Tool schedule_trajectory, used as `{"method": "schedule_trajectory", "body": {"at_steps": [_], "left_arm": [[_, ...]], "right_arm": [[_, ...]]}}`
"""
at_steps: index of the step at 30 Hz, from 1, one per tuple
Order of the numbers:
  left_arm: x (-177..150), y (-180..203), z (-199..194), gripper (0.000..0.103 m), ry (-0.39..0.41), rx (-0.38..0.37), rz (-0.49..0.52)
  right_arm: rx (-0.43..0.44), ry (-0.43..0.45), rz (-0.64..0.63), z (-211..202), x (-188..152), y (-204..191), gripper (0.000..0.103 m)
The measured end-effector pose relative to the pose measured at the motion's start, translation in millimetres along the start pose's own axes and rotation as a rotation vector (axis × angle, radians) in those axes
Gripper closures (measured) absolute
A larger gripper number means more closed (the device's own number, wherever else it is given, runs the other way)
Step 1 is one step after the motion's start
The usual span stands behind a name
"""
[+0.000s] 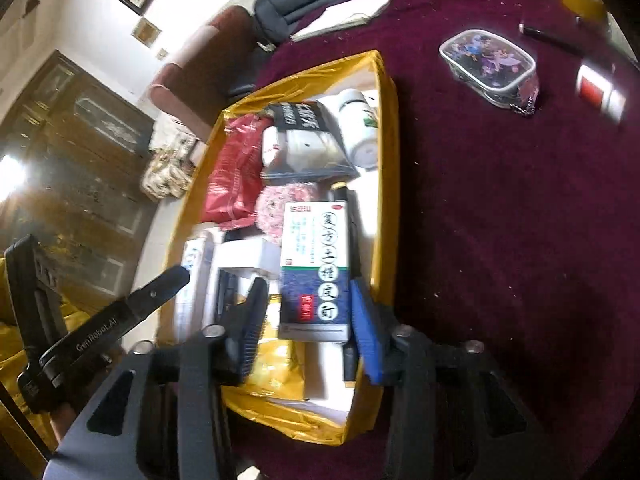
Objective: Organize objects
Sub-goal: 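Open both tools to drop the two boxes into the tray, then grasp the clear cartoon pouch with the left tool while the right grasps the red-labelled pill bottle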
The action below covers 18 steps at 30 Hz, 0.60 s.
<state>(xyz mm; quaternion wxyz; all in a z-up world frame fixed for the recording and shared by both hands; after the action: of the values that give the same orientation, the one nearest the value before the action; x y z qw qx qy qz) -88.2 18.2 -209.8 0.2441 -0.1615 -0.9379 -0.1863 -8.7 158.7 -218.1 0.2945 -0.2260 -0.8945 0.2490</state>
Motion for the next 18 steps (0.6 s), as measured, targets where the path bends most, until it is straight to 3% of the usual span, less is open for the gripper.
{"method": "schedule_trajectory", "body": {"at_steps": [2, 8, 15, 18], "left_arm": [[3.7, 11.5, -9.3, 0.046, 0.046, -0.025, 0.018], [5.8, 66.5, -20.6, 0.046, 0.066, -0.138, 0.087], [-7.5, 162.3, -1.0, 0.046, -0.027, -0.271, 0.136], [-6.9, 202.4, 11.3, 0.047, -0.060, -0.280, 0.182]], "right_arm": [[0.033, 0.022, -0.011, -6.6, 2.0, -3.2, 0.041], [0.125, 0.107, -0.072, -46.1, 8.7, -2.2, 0.039], [0.062, 0.212, -0.068, -97.9, 36.3, 61.3, 0.038], [-0.014, 0.248, -0.052, -116.6, 62.2, 100.3, 0.030]]}}
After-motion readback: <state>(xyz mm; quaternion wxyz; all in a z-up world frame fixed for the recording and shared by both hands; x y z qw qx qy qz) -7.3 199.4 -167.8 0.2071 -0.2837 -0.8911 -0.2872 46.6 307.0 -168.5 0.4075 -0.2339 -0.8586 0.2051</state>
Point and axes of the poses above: each gripper's, at about its wrist camera, not at the fingertips, and z roughly the way its jaws point, y to its right, x to its top, the point moved 9 cm from there along z, roughly the way its jaws point, and after that the axes turned 2 degrees about x, right-handed, at the moved point
